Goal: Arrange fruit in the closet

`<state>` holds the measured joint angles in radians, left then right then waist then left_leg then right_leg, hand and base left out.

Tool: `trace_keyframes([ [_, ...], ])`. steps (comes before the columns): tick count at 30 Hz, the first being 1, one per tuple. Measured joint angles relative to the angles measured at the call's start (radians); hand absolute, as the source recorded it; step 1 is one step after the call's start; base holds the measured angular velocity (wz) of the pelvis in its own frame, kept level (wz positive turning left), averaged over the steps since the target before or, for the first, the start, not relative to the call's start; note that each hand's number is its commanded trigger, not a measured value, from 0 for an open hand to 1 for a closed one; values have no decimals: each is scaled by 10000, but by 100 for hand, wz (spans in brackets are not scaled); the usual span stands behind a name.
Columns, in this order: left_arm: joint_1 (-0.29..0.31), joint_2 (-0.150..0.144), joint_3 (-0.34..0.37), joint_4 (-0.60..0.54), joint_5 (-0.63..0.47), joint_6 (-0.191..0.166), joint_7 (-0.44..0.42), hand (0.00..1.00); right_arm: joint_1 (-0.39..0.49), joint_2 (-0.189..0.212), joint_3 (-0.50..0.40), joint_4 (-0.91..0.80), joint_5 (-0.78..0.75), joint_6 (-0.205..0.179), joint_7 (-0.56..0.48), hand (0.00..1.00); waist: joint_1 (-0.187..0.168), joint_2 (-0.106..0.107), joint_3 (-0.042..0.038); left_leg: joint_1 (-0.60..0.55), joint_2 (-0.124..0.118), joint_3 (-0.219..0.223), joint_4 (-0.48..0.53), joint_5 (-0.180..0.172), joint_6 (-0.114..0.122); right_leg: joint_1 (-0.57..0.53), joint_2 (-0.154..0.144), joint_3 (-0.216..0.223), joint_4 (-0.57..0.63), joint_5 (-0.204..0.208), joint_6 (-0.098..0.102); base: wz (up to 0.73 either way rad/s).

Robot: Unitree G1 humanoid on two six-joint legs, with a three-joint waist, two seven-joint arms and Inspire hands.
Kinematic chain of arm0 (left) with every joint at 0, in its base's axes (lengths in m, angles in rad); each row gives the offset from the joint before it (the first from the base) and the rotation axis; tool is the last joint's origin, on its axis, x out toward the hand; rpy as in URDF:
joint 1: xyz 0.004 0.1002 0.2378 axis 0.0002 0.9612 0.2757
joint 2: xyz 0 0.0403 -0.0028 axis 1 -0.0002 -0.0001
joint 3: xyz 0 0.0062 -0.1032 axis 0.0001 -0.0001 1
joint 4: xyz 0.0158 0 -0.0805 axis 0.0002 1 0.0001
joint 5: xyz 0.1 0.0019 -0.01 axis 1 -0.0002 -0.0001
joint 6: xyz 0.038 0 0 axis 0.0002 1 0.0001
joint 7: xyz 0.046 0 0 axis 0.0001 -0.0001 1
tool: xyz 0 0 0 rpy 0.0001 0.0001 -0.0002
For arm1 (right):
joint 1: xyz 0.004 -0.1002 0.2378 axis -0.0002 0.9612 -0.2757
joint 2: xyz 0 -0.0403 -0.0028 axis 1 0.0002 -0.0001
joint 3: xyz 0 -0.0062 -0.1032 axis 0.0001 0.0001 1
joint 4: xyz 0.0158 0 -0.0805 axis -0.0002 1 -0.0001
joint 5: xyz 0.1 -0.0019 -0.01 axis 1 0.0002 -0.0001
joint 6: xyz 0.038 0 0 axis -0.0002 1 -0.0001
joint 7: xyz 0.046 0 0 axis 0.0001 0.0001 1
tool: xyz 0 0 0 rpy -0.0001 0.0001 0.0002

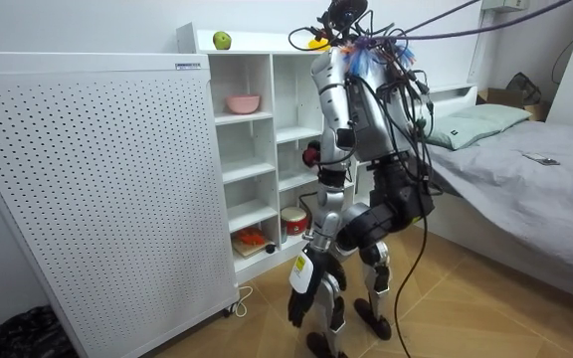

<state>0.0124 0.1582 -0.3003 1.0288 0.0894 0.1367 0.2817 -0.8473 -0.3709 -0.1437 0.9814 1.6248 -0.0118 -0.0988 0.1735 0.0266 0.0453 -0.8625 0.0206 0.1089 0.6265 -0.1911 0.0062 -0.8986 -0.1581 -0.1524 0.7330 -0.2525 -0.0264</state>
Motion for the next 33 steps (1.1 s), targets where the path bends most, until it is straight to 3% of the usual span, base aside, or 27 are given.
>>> trace_keyframes([
  [9, 6, 4, 4, -18, 7, -129, 17, 0, -547, -47, -767, -142, 193, -642, -1091, 0, 52, 223, -34, -163, 28, 269, 318, -89, 90, -305, -89, 180, 390, -55, -16, -3],
  [13, 9, 4, 3, -72, 12, -141, 14, 0, -553, -77, -766, -143, 165, -635, -1242, 0, 69, 230, -38, -160, 23, 293, 392, -111, 111, -315, -99, 211, 463, -63, -2, 0],
  [20, 258, 6, 2, -292, 12, -148, -107, 0, -553, -106, -767, -143, 142, -632, -1505, 0, 60, 340, -113, -143, 26, 294, 435, -110, 115, -271, -109, 186, 478, -56, 4, 0],
  [33, 483, 3, -96, -294, 3, -124, -276, 0, -220, -100, -759, -58, 201, -489, -1365, 0, 85, 351, -118, 360, 45, 273, 201, -107, 111, 266, -80, 110, 193, -31, 22, 0],
])
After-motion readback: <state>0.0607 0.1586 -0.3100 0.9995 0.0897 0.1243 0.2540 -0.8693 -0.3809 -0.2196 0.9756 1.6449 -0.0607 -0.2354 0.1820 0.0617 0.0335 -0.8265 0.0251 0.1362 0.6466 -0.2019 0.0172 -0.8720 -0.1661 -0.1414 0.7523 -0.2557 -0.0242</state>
